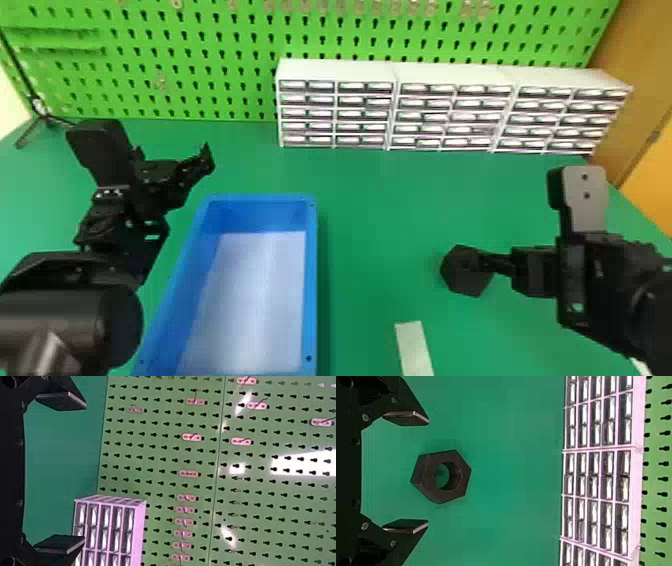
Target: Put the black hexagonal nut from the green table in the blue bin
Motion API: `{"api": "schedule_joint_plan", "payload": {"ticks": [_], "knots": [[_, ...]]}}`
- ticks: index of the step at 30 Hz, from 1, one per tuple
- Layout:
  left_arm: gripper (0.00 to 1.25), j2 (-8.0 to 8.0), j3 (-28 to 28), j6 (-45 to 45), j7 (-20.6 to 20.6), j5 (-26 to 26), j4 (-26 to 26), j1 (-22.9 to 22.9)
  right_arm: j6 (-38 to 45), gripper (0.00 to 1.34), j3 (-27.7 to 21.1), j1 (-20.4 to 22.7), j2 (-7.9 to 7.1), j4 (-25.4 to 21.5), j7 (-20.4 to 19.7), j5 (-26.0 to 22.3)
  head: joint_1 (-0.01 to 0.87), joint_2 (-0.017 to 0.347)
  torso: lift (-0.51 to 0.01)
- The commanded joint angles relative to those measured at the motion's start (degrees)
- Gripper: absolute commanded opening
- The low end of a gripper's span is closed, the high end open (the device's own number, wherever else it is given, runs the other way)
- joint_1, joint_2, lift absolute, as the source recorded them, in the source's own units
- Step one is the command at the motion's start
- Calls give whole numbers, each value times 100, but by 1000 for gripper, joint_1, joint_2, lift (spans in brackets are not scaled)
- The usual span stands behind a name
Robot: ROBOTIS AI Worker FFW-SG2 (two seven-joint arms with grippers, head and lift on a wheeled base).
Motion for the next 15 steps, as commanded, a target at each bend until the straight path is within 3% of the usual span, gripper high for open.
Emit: {"api": "schedule_joint_plan", "payload": {"ticks": [1, 8, 15], "knots": [[1146, 3, -4, 0, 0, 0, 2, -1, 17, 970, -12, -32, -25, 2, -1, 23, 692, 8, -97], [1146, -6, -57, 9, 0, 0, 2, -36, 17, 970, -91, -172, -122, 90, -1, 76, 692, 8, -97], [1146, 3, -110, 35, 0, -9, 20, -71, 17, 970, -108, -357, -201, 460, 8, -12, 692, 8, -97]]}}
